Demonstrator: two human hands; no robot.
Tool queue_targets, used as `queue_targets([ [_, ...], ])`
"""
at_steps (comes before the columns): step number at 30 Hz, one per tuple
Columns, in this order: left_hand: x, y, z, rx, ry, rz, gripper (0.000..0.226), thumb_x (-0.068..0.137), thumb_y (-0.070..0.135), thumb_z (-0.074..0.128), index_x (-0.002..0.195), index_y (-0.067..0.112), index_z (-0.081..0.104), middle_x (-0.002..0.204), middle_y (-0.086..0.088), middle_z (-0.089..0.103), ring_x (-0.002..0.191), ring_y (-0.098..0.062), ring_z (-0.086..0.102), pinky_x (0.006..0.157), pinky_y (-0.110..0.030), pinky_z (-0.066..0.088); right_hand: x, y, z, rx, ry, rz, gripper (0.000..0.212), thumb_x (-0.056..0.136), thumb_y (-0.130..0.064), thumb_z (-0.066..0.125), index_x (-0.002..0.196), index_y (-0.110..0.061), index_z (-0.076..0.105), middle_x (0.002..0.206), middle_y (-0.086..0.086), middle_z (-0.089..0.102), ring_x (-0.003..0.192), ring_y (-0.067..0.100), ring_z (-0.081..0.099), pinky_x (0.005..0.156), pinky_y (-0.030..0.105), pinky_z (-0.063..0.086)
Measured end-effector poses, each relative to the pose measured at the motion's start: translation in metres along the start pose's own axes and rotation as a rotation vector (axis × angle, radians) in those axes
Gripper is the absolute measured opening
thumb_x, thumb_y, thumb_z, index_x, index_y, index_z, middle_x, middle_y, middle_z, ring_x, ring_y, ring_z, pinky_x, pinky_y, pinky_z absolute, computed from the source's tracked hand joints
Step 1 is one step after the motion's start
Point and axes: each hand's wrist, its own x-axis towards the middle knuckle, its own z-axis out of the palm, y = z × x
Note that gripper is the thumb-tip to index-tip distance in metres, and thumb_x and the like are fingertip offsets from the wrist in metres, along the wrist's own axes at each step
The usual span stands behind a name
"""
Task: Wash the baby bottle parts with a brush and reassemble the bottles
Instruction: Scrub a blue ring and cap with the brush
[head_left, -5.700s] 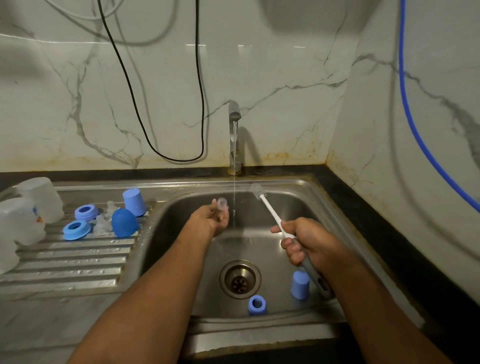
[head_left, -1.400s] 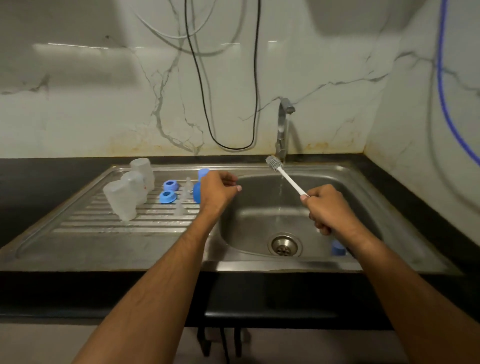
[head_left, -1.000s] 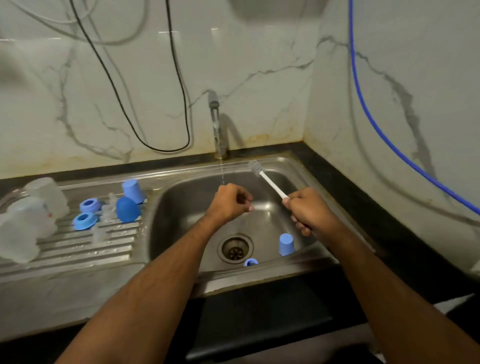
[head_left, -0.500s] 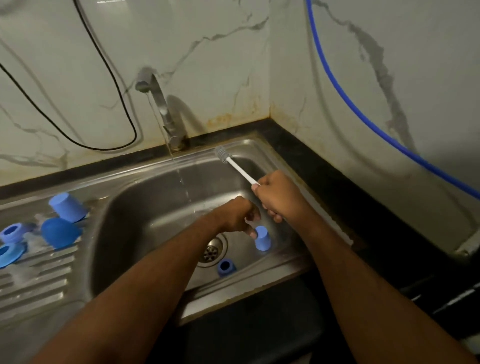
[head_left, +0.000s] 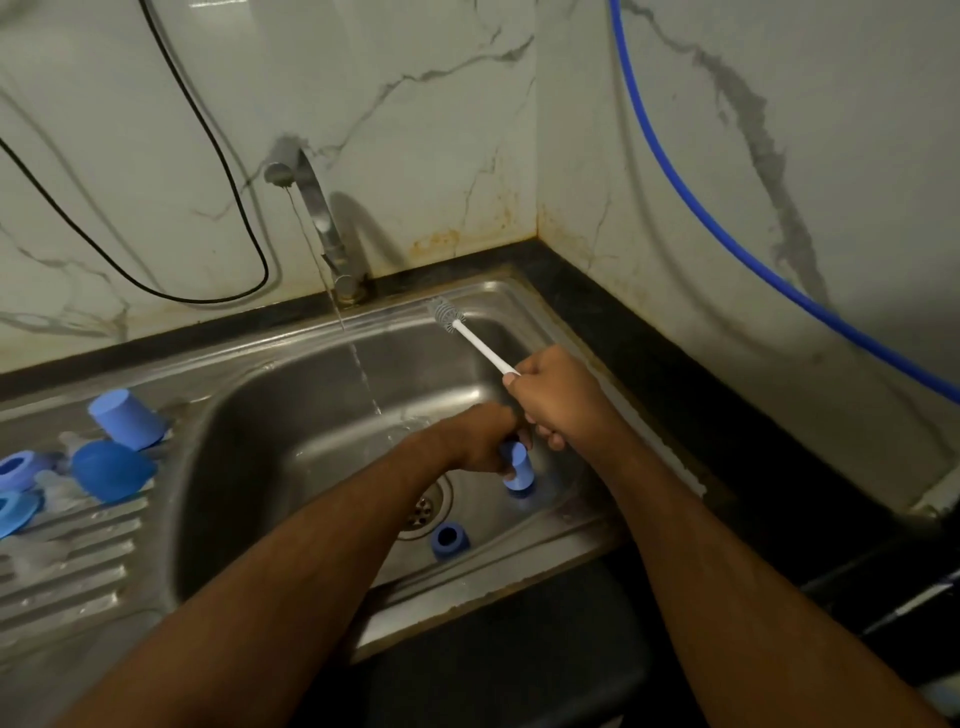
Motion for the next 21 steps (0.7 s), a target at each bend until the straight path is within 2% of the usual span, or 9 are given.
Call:
queue_targets([
  [2,-0.005,-0.004,-0.008,0.009,0.070,-0.040,0.044,0.073,0.019,0.086,0.114,0.012,0.071,0.111,-0.005,0.070,0.102,-0.021,0.064,0.091,-0.038,0.052,0.000,0.002,0.001,-0.020,0.003,-0.001,0.021,0.101,-0.022,0.054,0.093,-0.009,0.069,0.059,-0.002,0.053,0.050,0.007,0.048,0.052,0.023,0.037],
  [6,-0.020,-0.030,-0.024,0.022,0.261,-0.240,0.040,0.074,0.021,0.083,0.111,0.013,0.073,0.109,-0.006,0.072,0.101,-0.021,0.066,0.087,-0.034,0.054,0.000,0.003,0.005,0.025,0.012,0.022,0.020,0.100,-0.023,0.055,0.094,-0.011,0.069,0.061,0.002,0.053,0.049,0.012,0.047,0.049,0.025,0.034],
  [9,-0.040,-0.060,-0.033,-0.128,0.489,-0.505,0.041,0.073,0.019,0.084,0.111,0.010,0.071,0.110,-0.010,0.069,0.101,-0.025,0.067,0.084,-0.032,0.056,-0.003,0.004,0.005,0.020,-0.004,0.044,0.023,0.100,-0.026,0.054,0.087,-0.014,0.067,0.060,0.005,0.054,0.044,0.015,0.046,0.044,0.022,0.035],
  [12,-0.063,-0.082,-0.043,-0.303,0.682,-0.659,0.036,0.076,0.015,0.083,0.109,0.008,0.071,0.107,-0.008,0.070,0.101,-0.023,0.067,0.081,-0.030,0.053,-0.005,0.003,0.010,-0.001,-0.004,0.042,0.023,0.100,-0.028,0.054,0.088,-0.015,0.068,0.059,0.005,0.055,0.042,0.015,0.047,0.041,0.020,0.035],
  [15,-0.077,-0.093,-0.049,-0.454,0.862,-0.722,0.033,0.078,0.011,0.081,0.109,0.008,0.073,0.105,-0.011,0.071,0.100,-0.024,0.068,0.078,-0.031,0.054,-0.008,0.002,0.015,-0.018,-0.014,0.027,0.027,0.100,-0.026,0.053,0.078,-0.014,0.065,0.057,0.007,0.053,0.039,0.017,0.045,0.038,0.018,0.034],
  [18,-0.084,-0.094,-0.053,-0.570,0.956,-0.713,0.036,0.081,0.011,0.081,0.115,0.007,0.069,0.109,-0.011,0.070,0.103,-0.024,0.066,0.086,-0.033,0.056,-0.011,0.002,0.021,-0.083,-0.013,0.009,0.035,0.099,-0.025,0.054,0.068,-0.012,0.060,0.053,0.008,0.051,0.039,0.019,0.045,0.037,0.019,0.034],
  [21,-0.085,-0.097,-0.053,-0.635,1.013,-0.701,0.036,0.081,0.013,0.082,0.114,0.009,0.069,0.110,-0.009,0.069,0.103,-0.022,0.067,0.090,-0.035,0.057,-0.011,0.004,0.024,-0.114,0.001,-0.004,0.032,0.100,-0.029,0.055,0.075,-0.011,0.065,0.049,0.004,0.051,0.039,0.019,0.048,0.039,0.021,0.037],
])
